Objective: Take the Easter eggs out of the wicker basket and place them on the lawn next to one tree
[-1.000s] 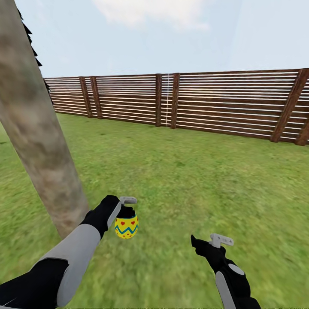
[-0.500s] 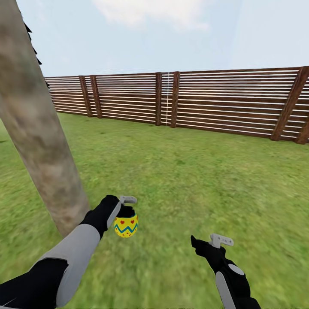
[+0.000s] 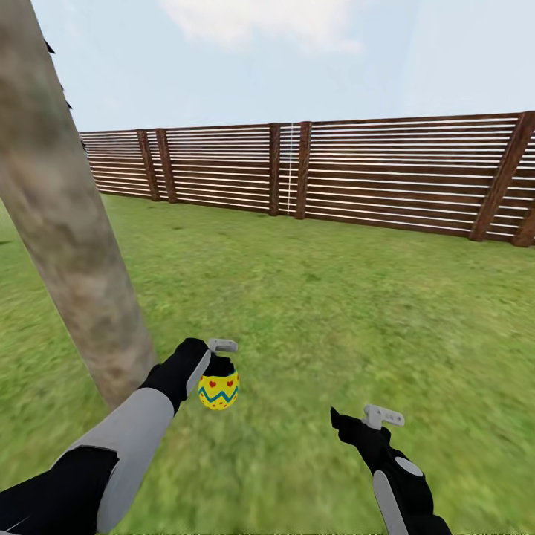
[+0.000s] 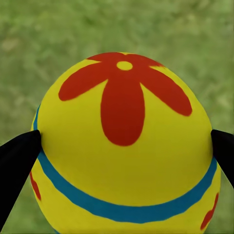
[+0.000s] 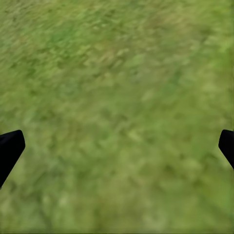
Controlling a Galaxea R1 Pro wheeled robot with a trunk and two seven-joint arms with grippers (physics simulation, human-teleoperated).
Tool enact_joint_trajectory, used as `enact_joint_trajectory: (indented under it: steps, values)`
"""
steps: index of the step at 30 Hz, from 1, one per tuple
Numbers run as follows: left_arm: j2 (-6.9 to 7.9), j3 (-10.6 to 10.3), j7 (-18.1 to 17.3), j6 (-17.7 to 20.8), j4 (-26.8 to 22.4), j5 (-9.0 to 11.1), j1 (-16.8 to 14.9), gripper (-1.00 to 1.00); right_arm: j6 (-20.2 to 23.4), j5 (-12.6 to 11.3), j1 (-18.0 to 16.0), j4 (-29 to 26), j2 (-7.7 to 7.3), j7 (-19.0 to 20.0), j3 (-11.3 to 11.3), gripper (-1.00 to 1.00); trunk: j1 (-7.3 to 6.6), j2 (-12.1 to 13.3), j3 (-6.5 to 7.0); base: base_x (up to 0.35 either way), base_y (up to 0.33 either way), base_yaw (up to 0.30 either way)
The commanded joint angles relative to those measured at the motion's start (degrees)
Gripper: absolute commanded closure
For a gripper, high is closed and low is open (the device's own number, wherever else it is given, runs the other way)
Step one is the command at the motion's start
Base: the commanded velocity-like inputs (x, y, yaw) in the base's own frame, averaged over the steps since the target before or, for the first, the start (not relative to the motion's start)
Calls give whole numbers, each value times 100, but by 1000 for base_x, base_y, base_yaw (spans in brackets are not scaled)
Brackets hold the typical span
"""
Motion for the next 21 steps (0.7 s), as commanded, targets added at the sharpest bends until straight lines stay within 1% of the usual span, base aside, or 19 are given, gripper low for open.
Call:
enact_joint_trajectory:
  steps: [1, 12, 21]
  values:
    - [2, -19, 1, 26, -8, -4, -2, 100, 21, -60, -3, -8, 3, -39, -1, -100, 21, -44, -24, 0, 0, 0]
    - [2, -19, 9, 26, -16, 4, -3, 100, 25, -60, -3, 0, 3, -39, -1, -100, 263, -485, -221, 0, 0, 0]
    - [2, -19, 10, 26, -25, 5, -2, 100, 29, -60, -3, 9, 3, -39, -1, -100, 286, -497, -421, 0, 0, 0]
